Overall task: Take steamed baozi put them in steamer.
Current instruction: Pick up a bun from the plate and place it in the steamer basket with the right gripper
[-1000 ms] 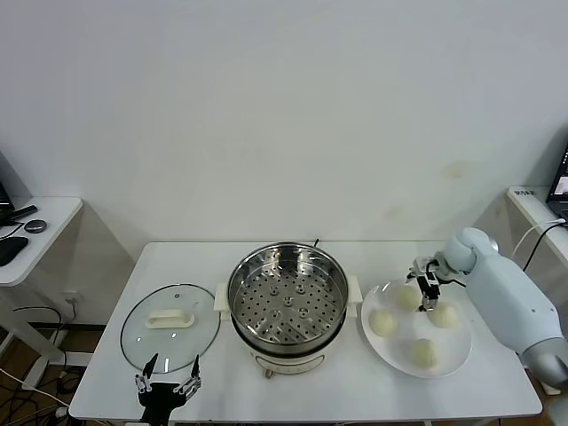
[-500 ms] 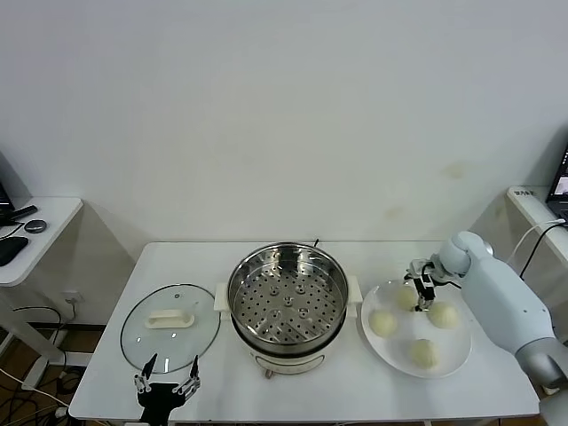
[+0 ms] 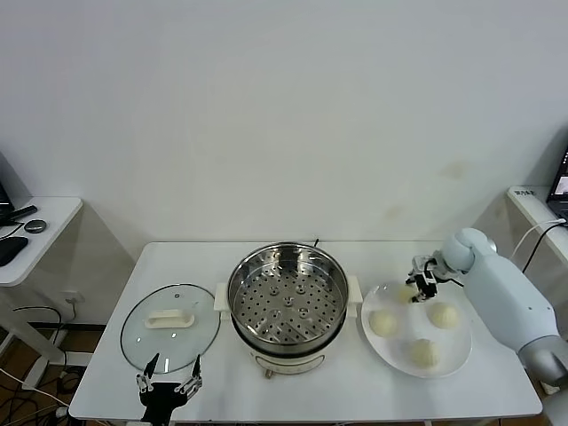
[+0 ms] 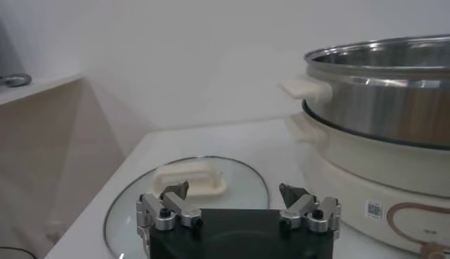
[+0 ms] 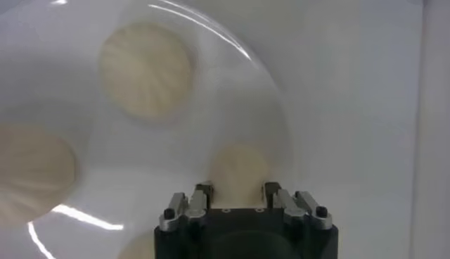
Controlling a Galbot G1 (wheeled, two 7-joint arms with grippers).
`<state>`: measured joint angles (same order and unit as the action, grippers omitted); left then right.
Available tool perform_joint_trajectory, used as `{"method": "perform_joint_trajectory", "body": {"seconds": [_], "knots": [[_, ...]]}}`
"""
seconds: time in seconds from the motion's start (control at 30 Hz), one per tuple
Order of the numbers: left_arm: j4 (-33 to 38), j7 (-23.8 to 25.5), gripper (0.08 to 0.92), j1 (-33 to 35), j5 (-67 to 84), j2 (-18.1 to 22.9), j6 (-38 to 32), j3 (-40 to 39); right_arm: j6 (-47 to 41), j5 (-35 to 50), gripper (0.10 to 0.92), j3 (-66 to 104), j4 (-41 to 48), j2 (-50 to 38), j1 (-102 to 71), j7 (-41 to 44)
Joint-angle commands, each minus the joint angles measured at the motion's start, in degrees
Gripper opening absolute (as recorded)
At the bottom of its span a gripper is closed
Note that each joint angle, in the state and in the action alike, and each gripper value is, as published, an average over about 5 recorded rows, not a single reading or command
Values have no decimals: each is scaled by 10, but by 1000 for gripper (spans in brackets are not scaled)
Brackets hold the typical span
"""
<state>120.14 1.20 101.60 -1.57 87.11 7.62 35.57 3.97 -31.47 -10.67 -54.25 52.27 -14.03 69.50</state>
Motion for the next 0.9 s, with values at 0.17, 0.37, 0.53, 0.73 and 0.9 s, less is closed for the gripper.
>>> {"method": "perform_joint_trajectory", "body": {"seconds": [0.17, 0.37, 0.53, 0.73, 0.9], "knots": [[-1, -12, 823, -16, -10, 0, 4, 0, 11, 222, 458, -190, -27, 5, 240, 58], [8, -18, 823, -20, -13, -1, 4, 3, 179, 380, 461, -328, 46, 104, 400, 78], [16, -18, 823, -20, -11, 0, 3, 4, 289, 405, 462, -407, 22, 158, 457, 81], [25, -18, 823, -12, -5, 5, 2, 5, 409, 372, 466, -427, 26, 222, 462, 84], [25, -19, 823, -11, 4, 6, 2, 7, 435, 283, 467, -442, 5, 251, 450, 88]]}}
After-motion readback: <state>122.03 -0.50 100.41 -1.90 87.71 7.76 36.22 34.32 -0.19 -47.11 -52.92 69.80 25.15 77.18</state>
